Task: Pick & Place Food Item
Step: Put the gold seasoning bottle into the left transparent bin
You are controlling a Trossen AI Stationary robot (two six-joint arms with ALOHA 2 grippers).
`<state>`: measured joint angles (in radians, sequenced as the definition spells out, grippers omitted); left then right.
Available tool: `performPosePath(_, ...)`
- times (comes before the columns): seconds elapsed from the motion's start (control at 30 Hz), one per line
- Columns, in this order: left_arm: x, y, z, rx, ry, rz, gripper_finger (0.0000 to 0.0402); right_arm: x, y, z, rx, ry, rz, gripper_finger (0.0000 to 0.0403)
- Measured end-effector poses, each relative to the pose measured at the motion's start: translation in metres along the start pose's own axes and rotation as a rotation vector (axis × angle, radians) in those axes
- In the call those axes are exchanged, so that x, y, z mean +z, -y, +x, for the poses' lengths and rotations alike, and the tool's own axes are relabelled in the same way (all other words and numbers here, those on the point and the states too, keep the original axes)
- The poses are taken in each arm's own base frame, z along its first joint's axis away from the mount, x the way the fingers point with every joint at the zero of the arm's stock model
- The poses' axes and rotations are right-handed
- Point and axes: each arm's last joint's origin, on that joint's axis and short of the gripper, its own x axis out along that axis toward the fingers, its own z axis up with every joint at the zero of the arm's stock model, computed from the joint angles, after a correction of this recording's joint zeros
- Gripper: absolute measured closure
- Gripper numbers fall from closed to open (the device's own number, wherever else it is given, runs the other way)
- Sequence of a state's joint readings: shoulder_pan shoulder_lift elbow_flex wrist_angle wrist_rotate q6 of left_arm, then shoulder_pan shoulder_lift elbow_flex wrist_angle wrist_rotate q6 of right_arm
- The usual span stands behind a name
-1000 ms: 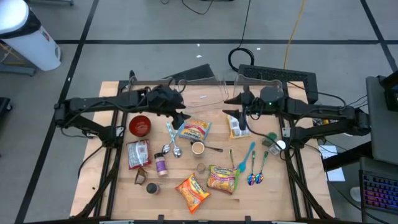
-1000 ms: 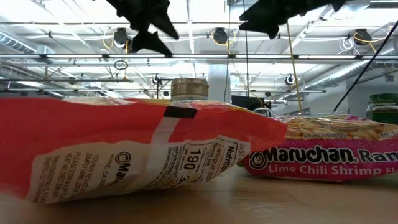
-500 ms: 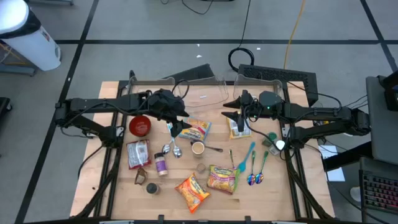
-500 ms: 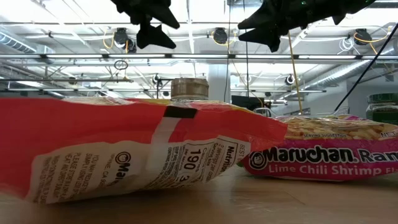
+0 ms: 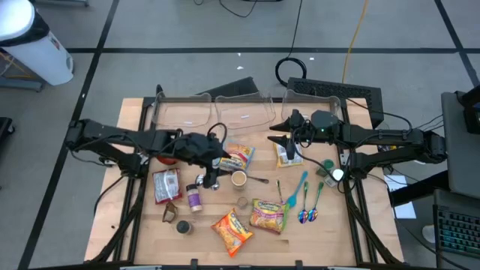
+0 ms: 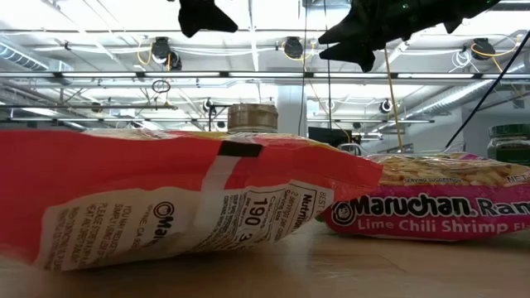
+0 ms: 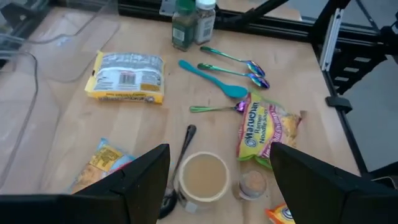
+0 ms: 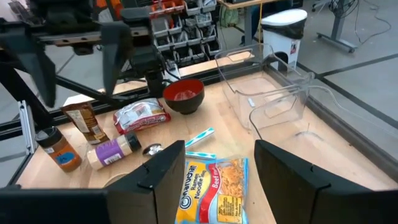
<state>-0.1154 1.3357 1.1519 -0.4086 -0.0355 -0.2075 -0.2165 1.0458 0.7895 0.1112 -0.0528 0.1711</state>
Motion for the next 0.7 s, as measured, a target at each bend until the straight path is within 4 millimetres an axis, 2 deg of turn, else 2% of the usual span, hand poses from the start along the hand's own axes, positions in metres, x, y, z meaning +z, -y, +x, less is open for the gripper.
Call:
performPosePath(0.2, -0.004, 0.014, 0.0, 0.001, -0.004, -0.024, 0.0119, 0.0, 0.0, 0.0, 0.0, 0.0, 0.0, 0.0219)
performPosePath(0.33, -0.004, 0.028, 0.009, -0.008, -0.045, 0.028, 0.0119, 0.0, 0.0, 0.0, 0.0, -0.005, 0.0, 0.0219)
performPosePath(0.47, 0.008, 0.04, 0.025, -0.01, -0.124, 0.137, 0.0119, -0.002, 0.0, 0.0, -0.002, -0.018, 0.001, 0.0216)
performPosePath(0.6, 0.014, 0.039, 0.043, 0.028, -0.249, 0.205, 0.0119, -0.003, 0.0, 0.0, -0.003, -0.027, 0.002, 0.0217)
performPosePath(0.7, 0.015, 0.034, 0.054, 0.044, -0.318, 0.193, 0.0119, -0.004, 0.001, 0.0, -0.004, -0.045, 0.003, 0.0219)
